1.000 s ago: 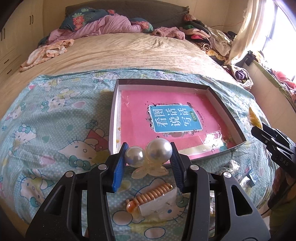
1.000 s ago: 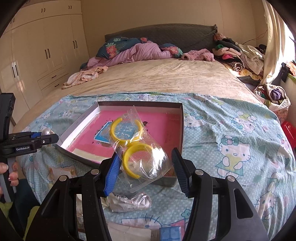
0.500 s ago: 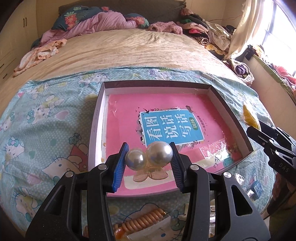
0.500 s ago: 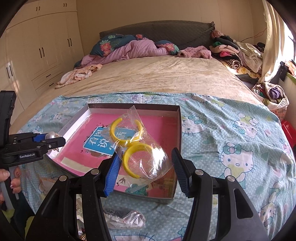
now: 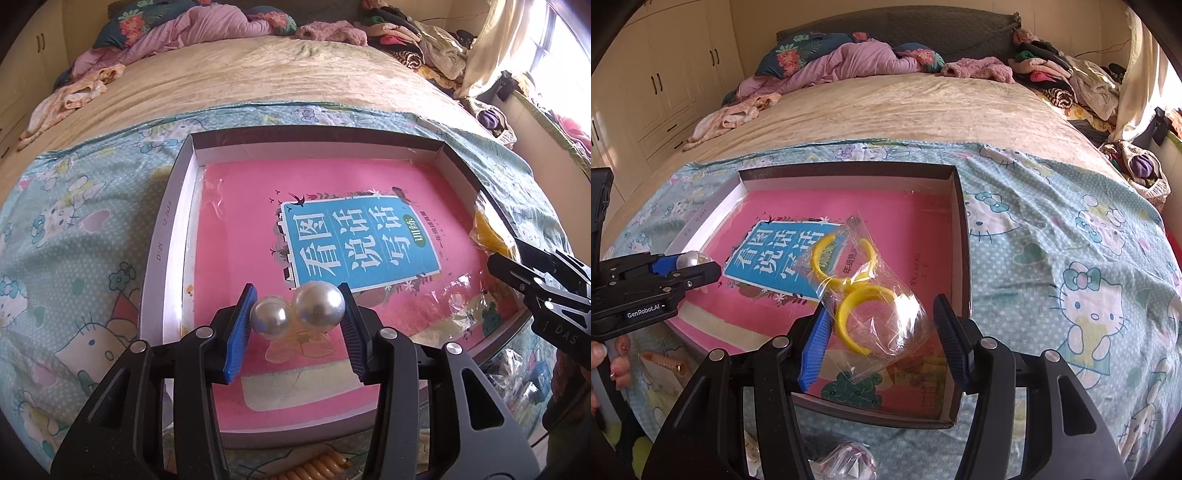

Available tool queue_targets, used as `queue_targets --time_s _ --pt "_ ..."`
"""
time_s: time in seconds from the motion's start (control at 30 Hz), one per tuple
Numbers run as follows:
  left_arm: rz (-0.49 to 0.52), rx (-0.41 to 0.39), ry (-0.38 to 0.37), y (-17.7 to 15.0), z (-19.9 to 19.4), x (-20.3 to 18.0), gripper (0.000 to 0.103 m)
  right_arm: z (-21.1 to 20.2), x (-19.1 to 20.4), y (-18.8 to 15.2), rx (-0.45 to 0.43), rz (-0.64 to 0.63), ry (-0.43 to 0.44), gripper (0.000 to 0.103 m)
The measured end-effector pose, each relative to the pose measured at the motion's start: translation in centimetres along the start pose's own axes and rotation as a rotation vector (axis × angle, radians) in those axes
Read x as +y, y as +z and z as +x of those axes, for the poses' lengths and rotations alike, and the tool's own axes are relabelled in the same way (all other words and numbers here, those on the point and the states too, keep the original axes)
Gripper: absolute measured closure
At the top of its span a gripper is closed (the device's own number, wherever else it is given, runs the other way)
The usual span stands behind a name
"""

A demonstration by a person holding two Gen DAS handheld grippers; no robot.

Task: Organize jewelry
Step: 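Carry pearls with left tool and bangles with right tool into the box, release, then withdraw both open tools from the box back over the jewelry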

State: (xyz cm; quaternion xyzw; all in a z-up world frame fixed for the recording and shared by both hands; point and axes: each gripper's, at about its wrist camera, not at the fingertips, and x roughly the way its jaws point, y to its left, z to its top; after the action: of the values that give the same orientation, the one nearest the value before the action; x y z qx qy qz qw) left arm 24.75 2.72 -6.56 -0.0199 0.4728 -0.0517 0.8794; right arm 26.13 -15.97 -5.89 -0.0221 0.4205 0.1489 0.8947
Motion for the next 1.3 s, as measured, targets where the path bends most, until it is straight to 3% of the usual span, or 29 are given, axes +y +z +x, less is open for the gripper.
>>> queue_targets --time_s 0.2,0.57,0.8,0.9,1.3 --pt "-0.011 0.004 -0.003 -0.2 0.3 0.3 0.065 0.4 0.3 -0.2 0.008 -0.013 -0.007 0.05" --pt "-0.007 -0.025 0.007 0.0 -1.3 0.5 0.045 0.2 0.5 -0.5 0.02 -0.01 0.006 0.045" --pt "-0.029 -0.077 0.014 -0.1 -4.2 0.5 0.017 -2.7 0.2 -0.5 -0.035 0.012 0.023 0.029" --pt "-0.044 -0.103 0.016 -0.2 -5.6 0.7 0.01 -4.5 -0.2 -0.4 -0.07 0.027 0.025 0.022" --pt "-0.082 -0.192 0.0 -1.4 -10.9 0.8 0.01 -10.6 0.2 -0.9 -0.172 0.02 0.047 0.011"
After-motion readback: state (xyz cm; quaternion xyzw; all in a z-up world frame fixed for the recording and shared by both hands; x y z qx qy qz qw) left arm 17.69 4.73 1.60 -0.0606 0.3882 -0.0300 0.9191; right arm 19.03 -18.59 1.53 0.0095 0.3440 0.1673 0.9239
